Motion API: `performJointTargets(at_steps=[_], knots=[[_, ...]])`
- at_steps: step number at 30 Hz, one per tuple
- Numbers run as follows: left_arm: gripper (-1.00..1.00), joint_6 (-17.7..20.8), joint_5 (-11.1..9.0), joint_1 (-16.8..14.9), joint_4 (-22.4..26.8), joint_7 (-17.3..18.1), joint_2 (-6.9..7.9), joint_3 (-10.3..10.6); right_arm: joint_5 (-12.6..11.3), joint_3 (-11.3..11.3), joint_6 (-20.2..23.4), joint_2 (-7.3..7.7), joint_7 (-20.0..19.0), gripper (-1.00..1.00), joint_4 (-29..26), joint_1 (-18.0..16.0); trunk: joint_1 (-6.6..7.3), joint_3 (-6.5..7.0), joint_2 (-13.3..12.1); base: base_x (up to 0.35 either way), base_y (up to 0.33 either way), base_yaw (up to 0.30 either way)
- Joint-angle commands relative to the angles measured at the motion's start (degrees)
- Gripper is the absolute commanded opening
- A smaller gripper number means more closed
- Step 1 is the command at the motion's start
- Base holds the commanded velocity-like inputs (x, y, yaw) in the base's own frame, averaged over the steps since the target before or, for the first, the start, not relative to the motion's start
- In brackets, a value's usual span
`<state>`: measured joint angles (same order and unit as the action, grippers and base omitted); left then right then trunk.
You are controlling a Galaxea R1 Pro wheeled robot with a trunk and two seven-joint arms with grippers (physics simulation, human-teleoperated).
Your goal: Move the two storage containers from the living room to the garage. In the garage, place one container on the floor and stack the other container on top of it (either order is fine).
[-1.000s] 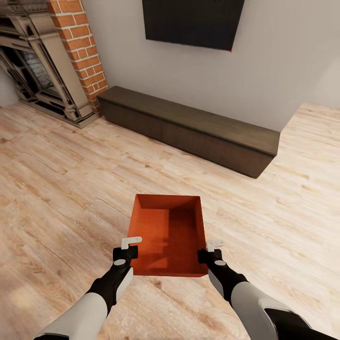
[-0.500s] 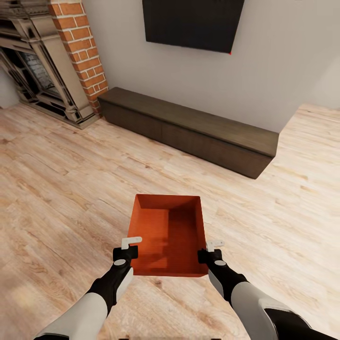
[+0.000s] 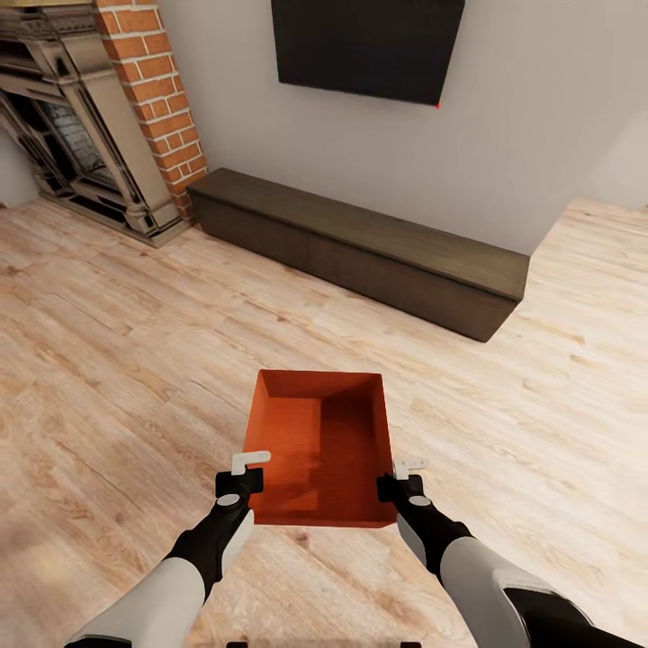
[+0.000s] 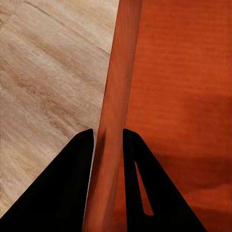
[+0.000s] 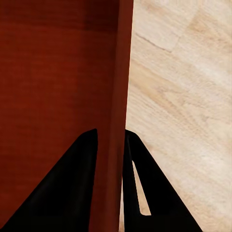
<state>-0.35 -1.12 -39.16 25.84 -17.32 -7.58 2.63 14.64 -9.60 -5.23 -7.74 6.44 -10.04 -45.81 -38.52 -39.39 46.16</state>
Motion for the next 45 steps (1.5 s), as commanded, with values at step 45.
performJointTargets(at_steps=[45], knots=[[-1.00, 0.0, 0.7, -0.1, 0.3, -1.4, 0.02, -0.5, 0.1, -1.0, 0.0, 0.09, 0.1, -1.00, 0.2, 0.0, 5.05, 5.66, -9.2, 0.000, 0.000, -0.042]])
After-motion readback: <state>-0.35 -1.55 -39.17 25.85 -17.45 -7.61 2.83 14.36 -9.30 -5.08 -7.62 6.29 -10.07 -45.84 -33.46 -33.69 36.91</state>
